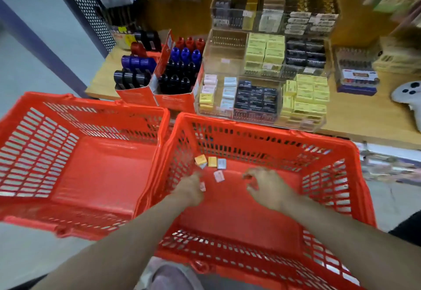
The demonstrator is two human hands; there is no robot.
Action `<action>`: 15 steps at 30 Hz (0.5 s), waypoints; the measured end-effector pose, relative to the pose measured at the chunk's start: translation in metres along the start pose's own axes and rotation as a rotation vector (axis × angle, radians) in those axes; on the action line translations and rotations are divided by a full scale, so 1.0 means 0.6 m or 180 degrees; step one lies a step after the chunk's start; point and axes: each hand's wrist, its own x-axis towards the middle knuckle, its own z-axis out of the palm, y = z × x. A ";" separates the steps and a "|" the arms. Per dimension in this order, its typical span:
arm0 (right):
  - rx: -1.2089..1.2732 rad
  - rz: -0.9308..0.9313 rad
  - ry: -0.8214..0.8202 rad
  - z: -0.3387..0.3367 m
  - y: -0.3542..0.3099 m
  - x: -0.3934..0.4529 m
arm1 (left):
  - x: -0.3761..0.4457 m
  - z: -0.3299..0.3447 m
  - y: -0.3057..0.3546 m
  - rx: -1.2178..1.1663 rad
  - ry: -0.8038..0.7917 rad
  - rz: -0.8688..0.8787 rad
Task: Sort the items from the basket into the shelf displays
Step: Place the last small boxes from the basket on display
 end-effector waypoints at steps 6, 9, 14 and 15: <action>0.0444 0.0290 -0.0219 0.106 0.035 0.036 | 0.076 0.090 -0.035 0.0468 0.0317 -0.0107; 0.0553 0.0405 -0.0107 0.131 0.058 0.045 | 0.102 0.121 -0.039 0.0831 0.0405 -0.0275; 0.0880 0.0769 0.0117 0.150 0.088 0.059 | 0.117 0.143 -0.046 -0.0125 0.0674 -0.0198; 0.0976 0.0849 0.0200 0.154 0.086 0.069 | 0.118 0.142 -0.042 -0.0560 0.0779 -0.0321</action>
